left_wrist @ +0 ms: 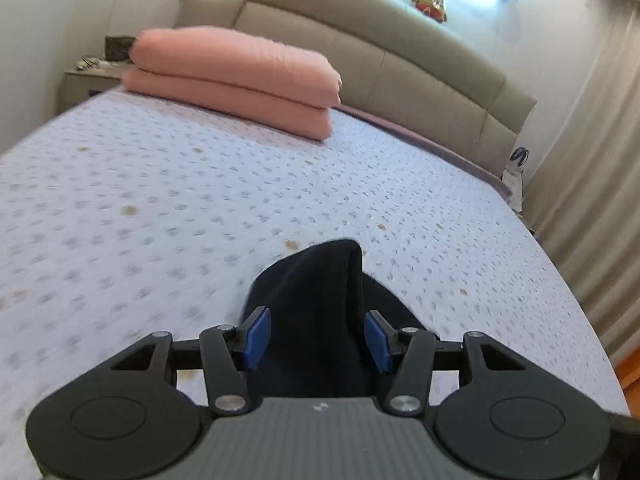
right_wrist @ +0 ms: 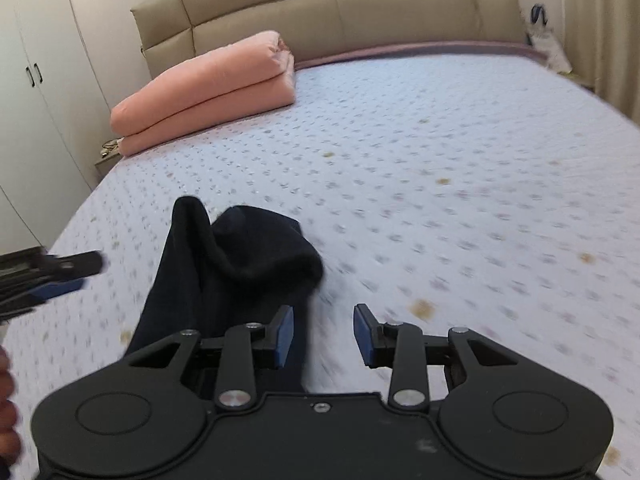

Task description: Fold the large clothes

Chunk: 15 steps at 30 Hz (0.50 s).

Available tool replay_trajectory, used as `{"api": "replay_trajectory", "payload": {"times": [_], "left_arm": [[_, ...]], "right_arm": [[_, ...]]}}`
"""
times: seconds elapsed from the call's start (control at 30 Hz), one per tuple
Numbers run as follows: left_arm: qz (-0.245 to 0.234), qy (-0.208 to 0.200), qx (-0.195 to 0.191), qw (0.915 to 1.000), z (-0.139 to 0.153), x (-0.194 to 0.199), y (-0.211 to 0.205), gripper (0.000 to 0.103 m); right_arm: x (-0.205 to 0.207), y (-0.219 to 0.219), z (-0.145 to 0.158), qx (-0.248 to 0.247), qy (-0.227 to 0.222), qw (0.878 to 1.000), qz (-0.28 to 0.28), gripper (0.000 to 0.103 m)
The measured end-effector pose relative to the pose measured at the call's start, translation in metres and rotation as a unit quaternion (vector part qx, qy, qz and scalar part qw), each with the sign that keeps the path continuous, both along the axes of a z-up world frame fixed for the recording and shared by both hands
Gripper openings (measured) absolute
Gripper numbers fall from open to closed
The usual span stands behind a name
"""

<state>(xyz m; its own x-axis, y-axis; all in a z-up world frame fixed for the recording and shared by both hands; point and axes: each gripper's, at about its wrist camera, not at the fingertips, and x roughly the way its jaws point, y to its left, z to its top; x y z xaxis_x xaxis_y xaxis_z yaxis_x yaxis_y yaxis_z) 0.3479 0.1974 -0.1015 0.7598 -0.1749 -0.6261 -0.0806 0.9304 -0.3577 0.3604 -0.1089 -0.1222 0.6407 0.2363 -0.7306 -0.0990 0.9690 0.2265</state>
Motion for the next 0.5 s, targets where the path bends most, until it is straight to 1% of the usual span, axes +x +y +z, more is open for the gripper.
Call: {"api": "replay_trajectory", "payload": {"times": [0.07,0.1,0.2,0.27,0.3,0.37,0.4,0.43,0.47,0.5], "left_arm": [[-0.011,0.011,-0.005,0.9999,-0.012,0.029,-0.006,0.054],[-0.016,0.017,-0.004,0.9997,-0.018,0.038,-0.010,0.054],[-0.034,0.030,0.029,0.9986,-0.037,0.064,-0.025,0.054],[-0.041,0.045,0.054,0.9967,-0.051,0.080,-0.035,0.051],[-0.045,0.054,0.060,0.9957,-0.058,0.087,-0.038,0.043],[-0.056,0.063,0.061,0.9946,-0.070,0.092,-0.039,0.019],[-0.055,0.070,0.067,0.9938,-0.076,0.095,-0.038,0.009],[-0.049,0.072,0.071,0.9937,-0.078,0.095,-0.036,0.009],[-0.038,0.066,0.075,0.9943,-0.076,0.091,-0.031,0.008],[-0.031,0.053,0.081,0.9948,-0.069,0.085,-0.025,0.008]], "right_arm": [[0.025,0.007,-0.014,0.016,0.020,1.000,0.004,0.050],[0.038,0.010,-0.020,0.020,0.029,0.999,0.008,0.051],[0.058,0.013,-0.036,0.022,0.041,0.999,0.012,0.051],[0.067,0.015,-0.046,0.020,0.050,0.998,0.012,0.051],[0.071,0.016,-0.050,0.019,0.054,0.998,0.012,0.056],[0.080,0.019,-0.062,0.015,0.061,0.998,0.008,0.059],[0.085,0.022,-0.068,0.015,0.062,0.998,0.008,0.046],[0.089,0.026,-0.071,0.009,0.060,0.998,0.010,0.029],[0.091,0.031,-0.072,-0.002,0.055,0.998,0.012,0.008],[0.091,0.034,-0.068,-0.014,0.044,0.999,0.010,0.008]]}}
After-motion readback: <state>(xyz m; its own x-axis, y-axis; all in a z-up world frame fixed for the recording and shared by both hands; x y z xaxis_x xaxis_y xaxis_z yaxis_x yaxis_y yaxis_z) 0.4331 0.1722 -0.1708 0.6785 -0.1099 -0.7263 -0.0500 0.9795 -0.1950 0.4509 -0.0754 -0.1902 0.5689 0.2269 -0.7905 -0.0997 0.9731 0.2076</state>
